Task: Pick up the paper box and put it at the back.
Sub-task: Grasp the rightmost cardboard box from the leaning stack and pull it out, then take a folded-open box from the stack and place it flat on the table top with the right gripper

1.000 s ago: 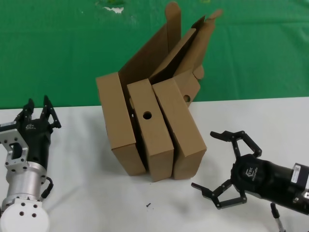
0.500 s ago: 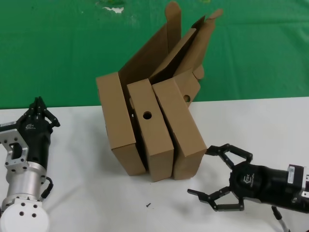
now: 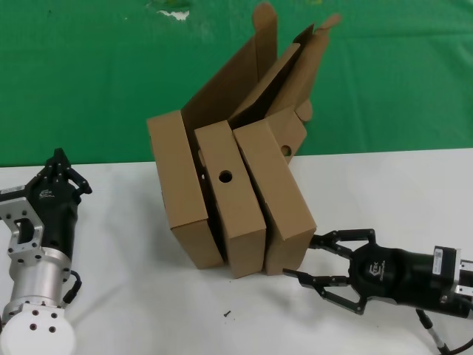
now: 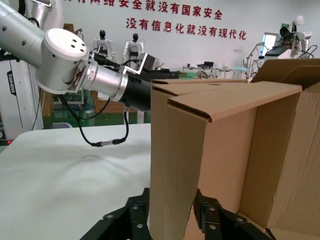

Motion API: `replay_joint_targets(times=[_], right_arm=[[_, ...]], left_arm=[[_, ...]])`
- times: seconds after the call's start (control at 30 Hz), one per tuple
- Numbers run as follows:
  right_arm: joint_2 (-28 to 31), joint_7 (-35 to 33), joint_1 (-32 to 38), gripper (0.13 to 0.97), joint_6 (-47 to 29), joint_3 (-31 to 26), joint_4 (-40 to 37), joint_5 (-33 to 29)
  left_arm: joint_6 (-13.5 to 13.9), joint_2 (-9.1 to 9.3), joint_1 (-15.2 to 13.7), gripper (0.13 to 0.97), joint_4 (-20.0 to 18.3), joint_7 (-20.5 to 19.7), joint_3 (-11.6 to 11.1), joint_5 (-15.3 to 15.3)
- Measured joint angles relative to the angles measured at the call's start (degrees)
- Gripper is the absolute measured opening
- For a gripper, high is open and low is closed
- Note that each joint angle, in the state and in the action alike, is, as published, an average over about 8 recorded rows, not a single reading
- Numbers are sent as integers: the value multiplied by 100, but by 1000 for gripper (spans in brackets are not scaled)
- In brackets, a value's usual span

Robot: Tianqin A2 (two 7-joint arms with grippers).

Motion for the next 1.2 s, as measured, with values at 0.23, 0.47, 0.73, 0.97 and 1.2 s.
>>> replay_joint_targets(times=[0.23, 0.47, 0.73, 0.97, 1.2], right_arm=[[-87, -80, 92, 286, 18, -8, -178, -50], [-193, -135, 189, 241, -15, 1, -348, -59], [-105, -23, -138, 163, 38, 123, 153, 38], [294, 252, -1116, 137, 475, 617, 1669, 292], [708, 467, -1750, 137, 1622, 1228, 2795, 90]], left_arm=[[0, 0, 0, 139, 0, 0, 0, 0], [0, 0, 0, 139, 0, 0, 0, 0], [0, 0, 0, 139, 0, 0, 0, 0], [0, 0, 0, 139, 0, 0, 0, 0], [0, 0, 0, 139, 0, 0, 0, 0]])
